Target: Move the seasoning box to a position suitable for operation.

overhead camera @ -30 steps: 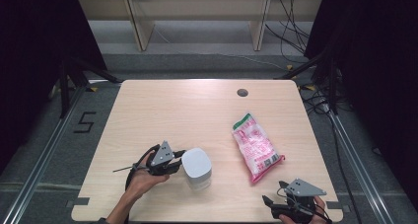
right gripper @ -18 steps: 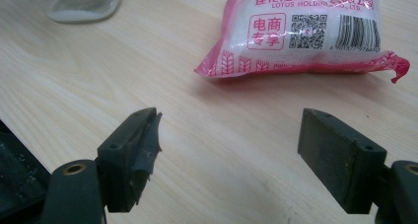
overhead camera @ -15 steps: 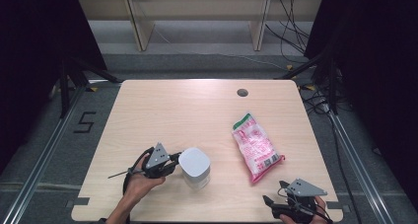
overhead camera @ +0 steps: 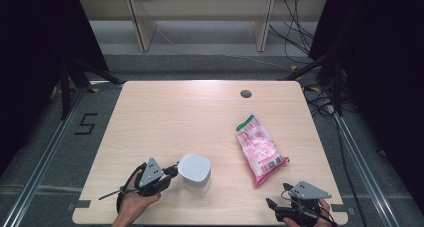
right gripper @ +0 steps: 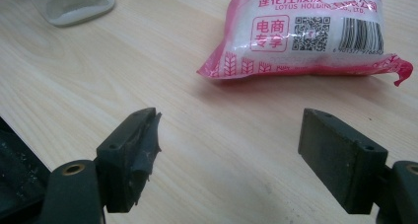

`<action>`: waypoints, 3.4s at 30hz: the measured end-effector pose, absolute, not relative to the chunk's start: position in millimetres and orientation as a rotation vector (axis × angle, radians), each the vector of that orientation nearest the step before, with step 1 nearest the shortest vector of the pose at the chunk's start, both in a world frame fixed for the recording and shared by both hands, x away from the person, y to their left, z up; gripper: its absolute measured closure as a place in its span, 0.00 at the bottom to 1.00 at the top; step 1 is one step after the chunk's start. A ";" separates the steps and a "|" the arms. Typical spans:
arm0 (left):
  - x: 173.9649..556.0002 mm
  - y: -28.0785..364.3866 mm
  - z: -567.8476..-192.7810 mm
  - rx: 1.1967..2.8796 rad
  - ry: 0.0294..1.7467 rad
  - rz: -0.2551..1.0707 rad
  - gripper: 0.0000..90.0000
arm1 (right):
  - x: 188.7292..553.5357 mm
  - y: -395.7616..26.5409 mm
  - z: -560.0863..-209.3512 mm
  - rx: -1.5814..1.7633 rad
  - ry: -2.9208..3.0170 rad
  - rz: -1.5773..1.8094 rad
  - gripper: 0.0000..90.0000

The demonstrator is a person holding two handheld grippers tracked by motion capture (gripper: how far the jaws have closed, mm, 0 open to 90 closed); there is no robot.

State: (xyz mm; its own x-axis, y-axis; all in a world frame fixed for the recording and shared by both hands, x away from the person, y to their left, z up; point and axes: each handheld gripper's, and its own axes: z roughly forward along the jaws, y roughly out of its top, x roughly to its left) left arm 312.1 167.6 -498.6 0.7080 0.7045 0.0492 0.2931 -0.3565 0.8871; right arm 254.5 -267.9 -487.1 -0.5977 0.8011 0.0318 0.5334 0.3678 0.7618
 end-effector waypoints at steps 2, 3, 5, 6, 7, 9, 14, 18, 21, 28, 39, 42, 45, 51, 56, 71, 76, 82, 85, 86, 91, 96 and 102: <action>308.2 169.3 -497.3 1.964 0.761 0.535 0.92 | 254.9 -268.9 -487.1 1.154 2.278 1.073 0.27; 307.1 170.0 -496.6 1.973 0.756 0.528 0.92 | 255.1 -269.4 -486.6 1.146 2.280 1.064 0.27; 308.3 171.6 -494.7 1.958 0.731 0.512 0.85 | 255.0 -269.2 -486.3 1.155 2.282 1.069 0.27; 308.3 171.6 -494.7 1.958 0.731 0.512 0.82 | 255.0 -269.2 -486.3 1.155 2.282 1.069 0.27; 312.6 174.5 -490.2 1.981 0.657 0.588 0.78 | 254.7 -268.8 -486.7 1.153 2.278 1.069 0.27; 315.7 173.6 -487.3 1.996 0.596 0.611 0.69 | 251.9 -265.5 -486.5 1.209 2.283 1.083 0.27; 327.3 168.0 -488.6 2.016 0.522 0.568 0.69 | 254.8 -266.7 -487.9 1.163 2.288 1.074 0.27; 327.0 168.4 -490.2 2.026 0.508 0.541 0.75 | 255.2 -267.4 -486.7 1.131 2.289 1.083 0.26; 320.3 173.2 -490.2 2.028 0.490 0.488 0.76 | 254.2 -265.9 -486.9 1.146 2.307 1.075 0.26; 313.3 176.6 -489.4 2.006 0.419 0.417 0.72 | 255.3 -266.7 -487.2 1.104 2.306 1.061 0.26; 315.2 182.5 -484.4 1.967 0.387 0.348 0.66 | 255.0 -265.2 -487.7 1.103 2.313 1.064 0.25; 314.5 182.3 -483.3 1.953 0.408 0.328 0.66 | 255.2 -265.1 -487.8 1.109 2.317 1.063 0.25; 315.7 181.6 -484.0 1.950 0.401 0.322 0.66 | 255.0 -264.8 -487.8 1.103 2.318 1.064 0.25; 311.7 176.0 -482.9 1.955 0.400 0.306 0.73 | 255.3 -264.5 -488.0 1.109 2.318 1.065 0.25; 309.0 168.7 -479.8 1.982 0.383 0.348 0.75 | 255.1 -264.6 -487.6 1.113 2.318 1.069 0.25; 321.8 149.1 -480.7 1.993 0.408 0.408 0.75 | 254.6 -264.0 -487.2 1.113 2.311 1.073 0.25; 330.3 144.4 -480.2 1.990 0.424 0.440 0.75 | 254.8 -264.5 -487.3 1.112 2.317 1.065 0.25; 340.7 140.1 -479.8 2.001 0.424 0.479 0.75 | 255.0 -264.9 -487.2 1.100 2.317 1.065 0.26; 345.1 134.9 -480.4 1.998 0.438 0.498 0.75 | 254.8 -264.2 -487.2 1.105 2.316 1.071 0.26; 347.2 134.7 -480.0 2.007 0.430 0.500 0.75 | 255.6 -264.4 -487.4 1.098 2.328 1.082 0.26; 355.2 130.2 -481.0 1.991 0.453 0.517 0.75 | 254.9 -264.4 -487.0 1.108 2.314 1.074 0.26; 359.1 132.1 -481.5 1.988 0.443 0.499 0.74 | 255.2 -264.7 -487.3 1.099 2.322 1.084 0.26; 367.6 138.9 -491.1 1.976 0.469 0.511 0.72 | 255.1 -263.3 -487.8 1.102 2.336 1.091 0.26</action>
State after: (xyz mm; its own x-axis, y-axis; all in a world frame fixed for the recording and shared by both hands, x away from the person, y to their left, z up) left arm 367.6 138.9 -491.1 0.8352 0.5287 0.1513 0.1056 -0.4242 0.8994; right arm 255.1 -263.3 -487.8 -0.6434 0.7652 0.0217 0.5078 0.4054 0.7601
